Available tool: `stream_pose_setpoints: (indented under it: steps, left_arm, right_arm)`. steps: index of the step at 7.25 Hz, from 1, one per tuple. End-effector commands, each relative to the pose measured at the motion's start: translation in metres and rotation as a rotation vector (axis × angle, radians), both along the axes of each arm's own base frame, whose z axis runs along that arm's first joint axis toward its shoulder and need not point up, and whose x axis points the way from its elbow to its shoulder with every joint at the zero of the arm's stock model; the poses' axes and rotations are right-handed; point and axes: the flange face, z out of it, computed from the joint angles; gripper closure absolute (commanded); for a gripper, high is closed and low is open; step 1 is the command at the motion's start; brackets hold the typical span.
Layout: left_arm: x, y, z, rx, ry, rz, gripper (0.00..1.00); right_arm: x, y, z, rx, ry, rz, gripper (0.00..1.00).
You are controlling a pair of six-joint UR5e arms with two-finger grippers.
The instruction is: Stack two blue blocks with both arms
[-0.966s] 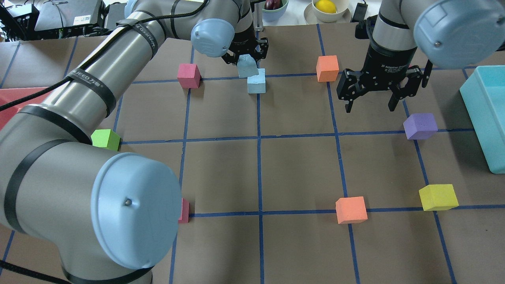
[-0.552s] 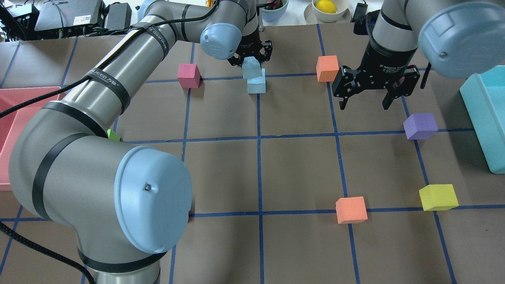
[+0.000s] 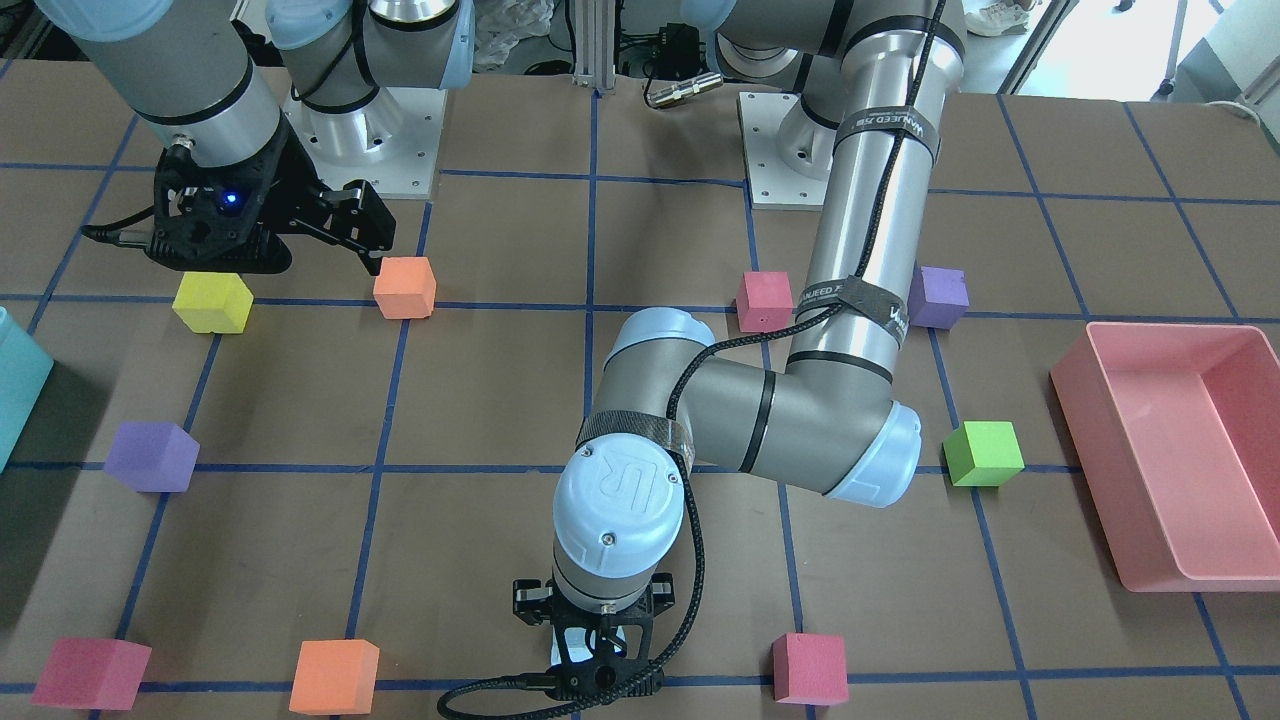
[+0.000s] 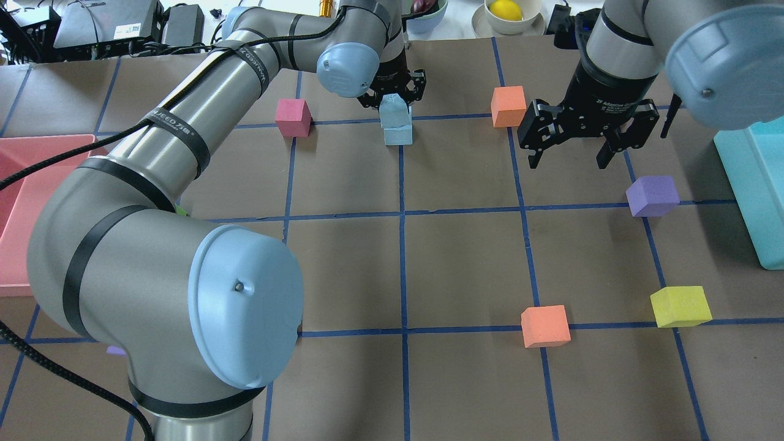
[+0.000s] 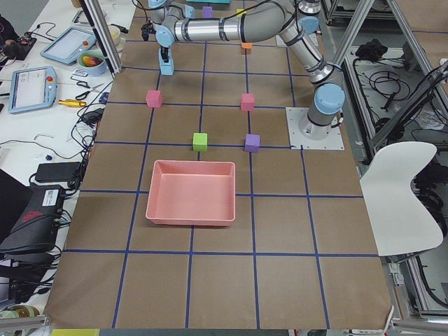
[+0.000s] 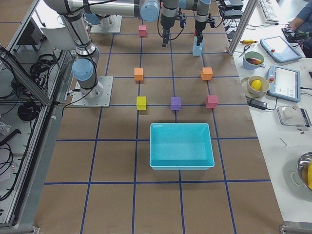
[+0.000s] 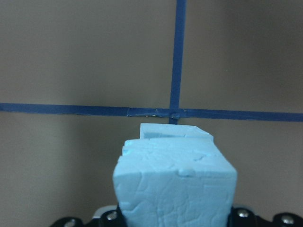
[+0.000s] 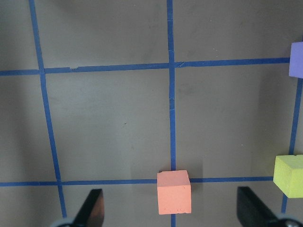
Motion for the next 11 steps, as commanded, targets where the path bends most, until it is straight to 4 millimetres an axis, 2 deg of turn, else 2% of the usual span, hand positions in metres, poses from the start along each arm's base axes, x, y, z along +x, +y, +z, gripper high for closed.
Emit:
stream_pose_setpoints:
  steps: [1,2,3,4,7,8,9,10,11]
  left_arm:
    - [-0.003,0.001,-0.001,-0.001,0.001,-0.012,1.0]
    - [-0.003,0.0,-0.002,-0.003,0.001,-0.017,1.0]
    - [-0.004,-0.002,-0.001,-0.032,0.011,-0.023,0.57]
    - [-0.004,-0.003,-0.008,-0.027,0.01,-0.014,0.01]
    - [-0.004,-0.002,-0.014,-0.019,0.011,-0.011,0.0]
    - [-0.004,-0.002,-0.002,-0.033,0.018,-0.013,0.0]
    - [-0.008,0.004,0.026,-0.05,0.042,-0.024,0.0]
    - [-0.006,0.018,0.065,-0.038,0.046,-0.029,0.0]
    - [0.004,0.039,0.124,-0.026,0.039,-0.026,0.0]
  right_arm:
    - [0.0,0.003,0.003,-0.005,0.002,-0.004,0.0]
    - [-0.001,0.003,0.003,-0.001,0.004,-0.005,0.0]
    - [-0.002,0.004,0.001,0.01,0.006,-0.01,0.0]
    - [-0.001,0.005,0.001,0.009,0.006,-0.007,0.0]
    - [-0.003,0.006,0.002,0.009,0.024,-0.005,0.0]
    - [-0.003,0.005,0.002,0.003,0.024,-0.01,0.0]
    - [-0.002,0.005,0.003,-0.005,0.024,-0.007,0.0]
    - [-0.003,0.004,0.003,-0.005,0.026,-0.006,0.0]
    - [-0.003,0.004,0.003,-0.007,0.025,-0.003,0.0]
